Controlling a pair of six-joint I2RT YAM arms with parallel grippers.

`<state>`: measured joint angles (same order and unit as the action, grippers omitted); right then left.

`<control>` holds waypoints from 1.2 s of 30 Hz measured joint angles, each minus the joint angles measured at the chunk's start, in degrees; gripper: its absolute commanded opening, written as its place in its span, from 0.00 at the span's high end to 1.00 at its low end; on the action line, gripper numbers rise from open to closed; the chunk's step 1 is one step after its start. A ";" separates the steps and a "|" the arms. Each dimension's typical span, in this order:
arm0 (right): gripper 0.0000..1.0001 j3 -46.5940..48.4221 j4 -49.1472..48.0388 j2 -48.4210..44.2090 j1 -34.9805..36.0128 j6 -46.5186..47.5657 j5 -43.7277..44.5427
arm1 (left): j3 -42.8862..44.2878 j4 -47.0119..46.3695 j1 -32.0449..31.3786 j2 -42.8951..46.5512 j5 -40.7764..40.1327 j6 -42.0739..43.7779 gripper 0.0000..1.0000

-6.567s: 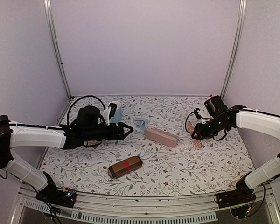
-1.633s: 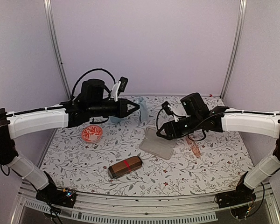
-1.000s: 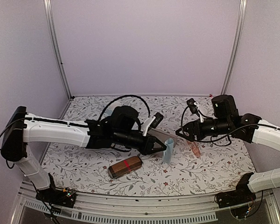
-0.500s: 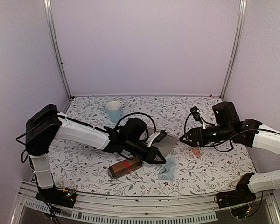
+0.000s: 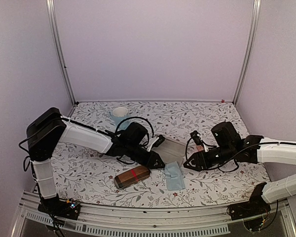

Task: Organize the sunglasses
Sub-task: Adjust the glasses cleaning cloth at the center of the board.

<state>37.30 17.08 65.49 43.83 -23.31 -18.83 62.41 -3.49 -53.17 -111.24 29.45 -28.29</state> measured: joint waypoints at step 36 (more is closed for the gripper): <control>0.74 15.23 8.63 31.36 24.22 -1.57 21.75 | -7.30 2.25 1.49 17.86 -19.89 2.25 0.50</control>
<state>52.53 25.71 96.86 68.05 -24.88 2.92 55.11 -1.23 -51.68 -93.38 9.56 -26.04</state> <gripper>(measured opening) 0.278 0.495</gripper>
